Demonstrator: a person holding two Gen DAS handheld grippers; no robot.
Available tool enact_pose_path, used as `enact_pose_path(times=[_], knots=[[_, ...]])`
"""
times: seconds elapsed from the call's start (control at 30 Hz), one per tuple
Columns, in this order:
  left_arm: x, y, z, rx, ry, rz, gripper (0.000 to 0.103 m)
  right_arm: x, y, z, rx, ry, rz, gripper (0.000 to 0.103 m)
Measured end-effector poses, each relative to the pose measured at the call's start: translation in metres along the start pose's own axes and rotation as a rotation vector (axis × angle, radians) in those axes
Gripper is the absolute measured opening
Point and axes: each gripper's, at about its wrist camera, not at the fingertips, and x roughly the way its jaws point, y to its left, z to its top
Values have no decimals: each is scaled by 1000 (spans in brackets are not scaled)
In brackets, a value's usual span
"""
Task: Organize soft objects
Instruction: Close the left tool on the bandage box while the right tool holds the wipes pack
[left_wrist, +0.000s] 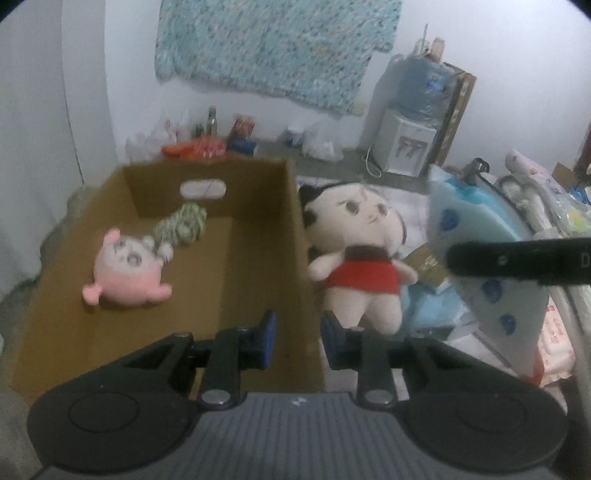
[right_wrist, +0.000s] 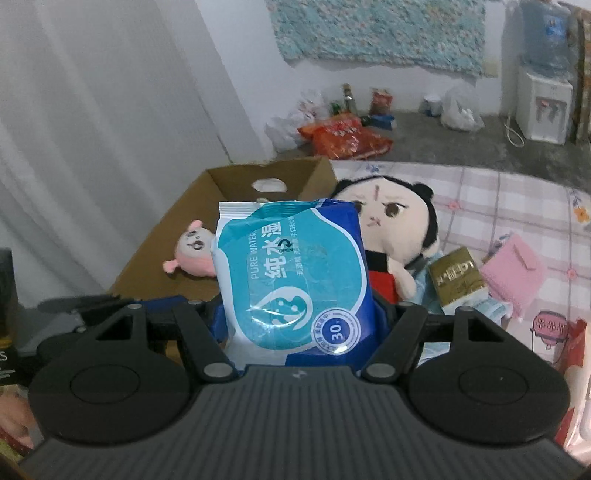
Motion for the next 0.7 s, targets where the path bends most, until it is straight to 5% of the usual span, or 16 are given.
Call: enact_pose_path(times=[0.33, 0.5, 0.7], knots=[[-13, -12, -19, 84, 5, -73, 60, -4, -45, -38, 105, 27, -24, 69], [-15, -37, -40, 170, 70, -130, 61, -25, -67, -62, 161, 12, -25, 69], [-23, -42, -70, 215, 102, -73, 63, -41, -77, -88, 197, 9, 0, 69]])
